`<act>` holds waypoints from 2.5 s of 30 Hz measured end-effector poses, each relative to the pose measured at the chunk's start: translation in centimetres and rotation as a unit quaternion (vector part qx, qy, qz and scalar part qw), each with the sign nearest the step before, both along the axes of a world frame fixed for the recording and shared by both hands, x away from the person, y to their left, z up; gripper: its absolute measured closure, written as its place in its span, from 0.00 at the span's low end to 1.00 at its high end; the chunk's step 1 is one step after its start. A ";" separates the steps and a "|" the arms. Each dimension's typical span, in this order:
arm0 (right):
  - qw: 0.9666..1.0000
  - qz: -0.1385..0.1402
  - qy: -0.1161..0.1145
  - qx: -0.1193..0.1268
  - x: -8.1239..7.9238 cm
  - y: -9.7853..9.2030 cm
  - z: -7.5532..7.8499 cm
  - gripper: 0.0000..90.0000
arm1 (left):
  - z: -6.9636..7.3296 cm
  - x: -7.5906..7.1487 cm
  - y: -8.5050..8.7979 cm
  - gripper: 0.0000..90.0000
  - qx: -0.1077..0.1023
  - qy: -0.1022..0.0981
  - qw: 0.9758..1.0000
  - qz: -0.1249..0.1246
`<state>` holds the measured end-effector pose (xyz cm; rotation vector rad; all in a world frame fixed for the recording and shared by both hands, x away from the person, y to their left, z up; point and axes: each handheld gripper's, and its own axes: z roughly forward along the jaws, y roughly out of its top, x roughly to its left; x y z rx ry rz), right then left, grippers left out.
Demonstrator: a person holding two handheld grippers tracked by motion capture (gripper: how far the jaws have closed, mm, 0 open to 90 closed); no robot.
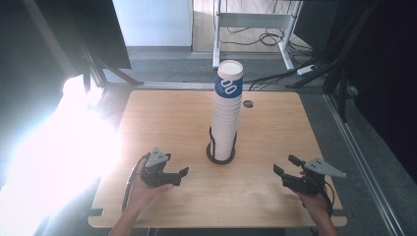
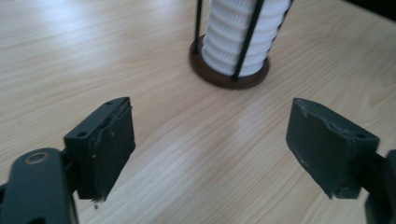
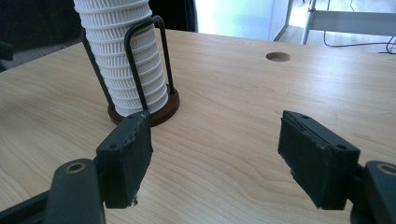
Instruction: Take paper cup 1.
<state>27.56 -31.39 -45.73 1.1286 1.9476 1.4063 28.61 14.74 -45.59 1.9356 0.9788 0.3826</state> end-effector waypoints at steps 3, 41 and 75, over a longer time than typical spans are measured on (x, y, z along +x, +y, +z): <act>1.000 0.003 0.002 -0.002 0.1 0.3 -0.1 0.29 | 0.9 0.6 -1.0 0.15 -0.004 -0.018 1.000 -0.012; 1.000 0.009 0.023 -0.009 0.7 0.7 -1.5 0.29 | 4.3 9.6 -10.8 0.07 -0.034 -0.049 0.996 -0.070; 0.996 0.081 -0.027 0.010 4.7 3.4 9.0 0.28 | 4.3 10.3 -12.1 0.14 -0.045 -0.083 0.994 -0.057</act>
